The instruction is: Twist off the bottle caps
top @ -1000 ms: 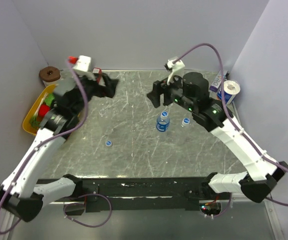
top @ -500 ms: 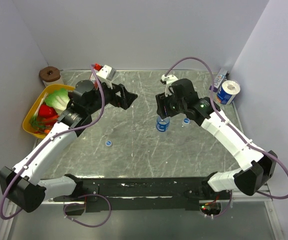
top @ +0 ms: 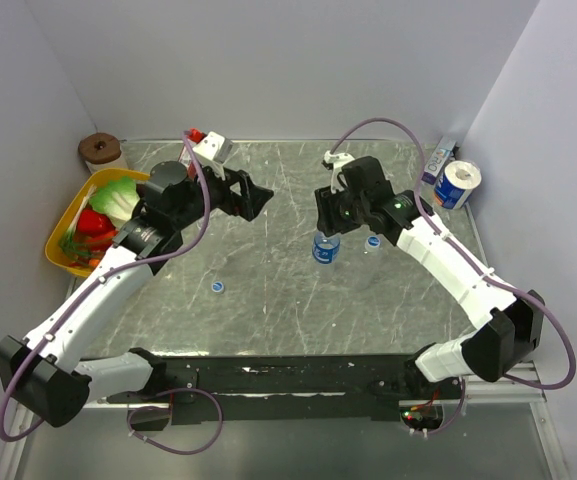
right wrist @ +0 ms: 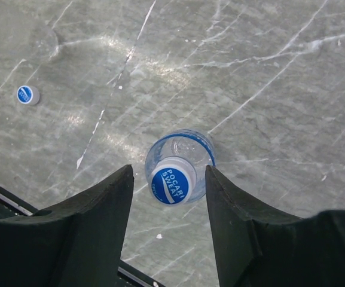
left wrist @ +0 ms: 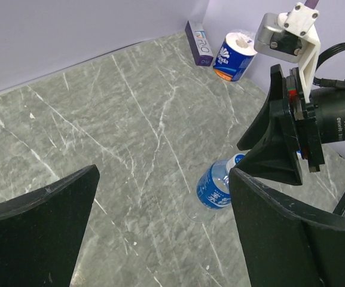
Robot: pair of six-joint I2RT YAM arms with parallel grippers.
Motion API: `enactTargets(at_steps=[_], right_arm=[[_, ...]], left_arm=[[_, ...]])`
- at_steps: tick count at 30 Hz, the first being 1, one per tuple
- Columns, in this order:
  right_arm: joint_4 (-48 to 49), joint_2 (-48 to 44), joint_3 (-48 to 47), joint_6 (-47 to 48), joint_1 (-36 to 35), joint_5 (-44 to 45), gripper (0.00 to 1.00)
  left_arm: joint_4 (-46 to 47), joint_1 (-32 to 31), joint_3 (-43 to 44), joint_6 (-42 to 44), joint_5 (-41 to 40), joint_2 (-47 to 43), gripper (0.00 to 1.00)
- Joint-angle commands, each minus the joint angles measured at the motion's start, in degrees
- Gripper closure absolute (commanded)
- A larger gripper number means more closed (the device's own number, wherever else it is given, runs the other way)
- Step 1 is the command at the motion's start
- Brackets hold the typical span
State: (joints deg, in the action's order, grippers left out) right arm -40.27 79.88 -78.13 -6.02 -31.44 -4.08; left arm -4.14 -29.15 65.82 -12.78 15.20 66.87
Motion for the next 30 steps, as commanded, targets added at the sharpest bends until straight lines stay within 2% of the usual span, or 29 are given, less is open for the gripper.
enactTargets(at_steps=[1,10,21,30], right_arm=[[1.0,-0.2,0.6,-1.3,0.2,-0.9,0.45],[1.3,-1.0,2.3,-2.4,0.1,-1.6,0.5],[-0.2,0.2,1.9,-1.6,-1.0,3.5,0.56],[-0.2,-0.5,3.1,-1.8,-2.0,5.9,0.51]], left_arm=[[0.2,-0.3,1.1,0.0,-0.3,-0.3,0.04],[1.0,-0.2,0.5,-0.3,-0.2,-0.4,0.04],[1.4,-0.3,0.1,-0.2,-0.9,-1.0,0.04],[1.2,-0.3,0.2,-0.2,-0.8,-1.0,0.04]])
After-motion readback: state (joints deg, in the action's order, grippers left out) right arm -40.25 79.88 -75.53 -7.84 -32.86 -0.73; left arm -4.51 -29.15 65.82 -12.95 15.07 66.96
